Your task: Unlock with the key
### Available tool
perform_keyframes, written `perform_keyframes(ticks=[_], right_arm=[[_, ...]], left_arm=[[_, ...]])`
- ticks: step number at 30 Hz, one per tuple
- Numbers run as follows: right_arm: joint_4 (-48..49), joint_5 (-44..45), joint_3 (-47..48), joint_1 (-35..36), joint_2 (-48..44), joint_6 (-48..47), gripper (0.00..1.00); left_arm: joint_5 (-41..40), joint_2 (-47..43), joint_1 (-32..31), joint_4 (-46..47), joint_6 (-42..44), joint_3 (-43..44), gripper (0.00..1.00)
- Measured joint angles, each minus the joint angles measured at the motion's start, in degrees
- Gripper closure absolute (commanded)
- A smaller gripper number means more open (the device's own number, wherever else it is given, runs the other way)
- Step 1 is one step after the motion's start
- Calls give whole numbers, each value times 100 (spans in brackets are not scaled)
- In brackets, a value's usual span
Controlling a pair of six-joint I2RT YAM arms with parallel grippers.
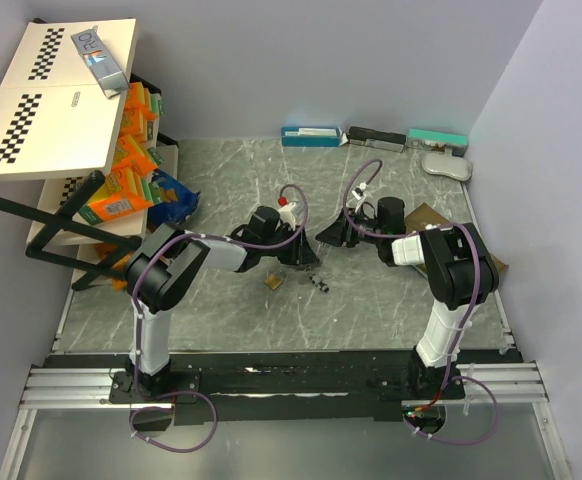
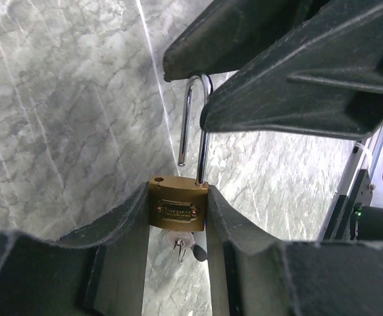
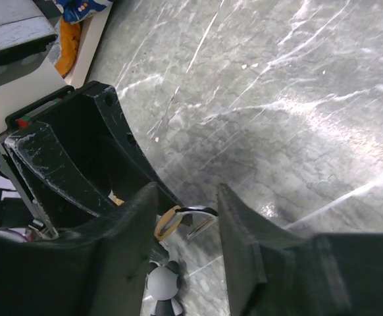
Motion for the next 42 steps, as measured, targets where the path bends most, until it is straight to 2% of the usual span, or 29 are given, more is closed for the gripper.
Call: perform_keyframes(ticks=[7, 14, 31, 35, 38, 42], right_arm=[[76, 46, 9, -7, 94, 11, 68], [-103, 245, 138, -9, 101, -39, 74], [-977, 538, 413, 22, 374, -164, 75], [-1003, 560, 485, 26, 374, -164, 68], [-990, 562, 507, 28, 374, -157, 57], [-909, 549, 507, 28, 374, -96, 37]], left_arm=[[-46, 0, 9, 7, -136, 0, 99], [-361, 0, 0, -192, -144, 127, 99], [-1663, 212, -116, -1307, -31, 964, 99], [-1902, 319, -221, -1604, 96, 1252, 99], [-1947, 328, -282, -1639, 175, 1274, 99], [-1906, 328, -293, -1596, 195, 1252, 99]])
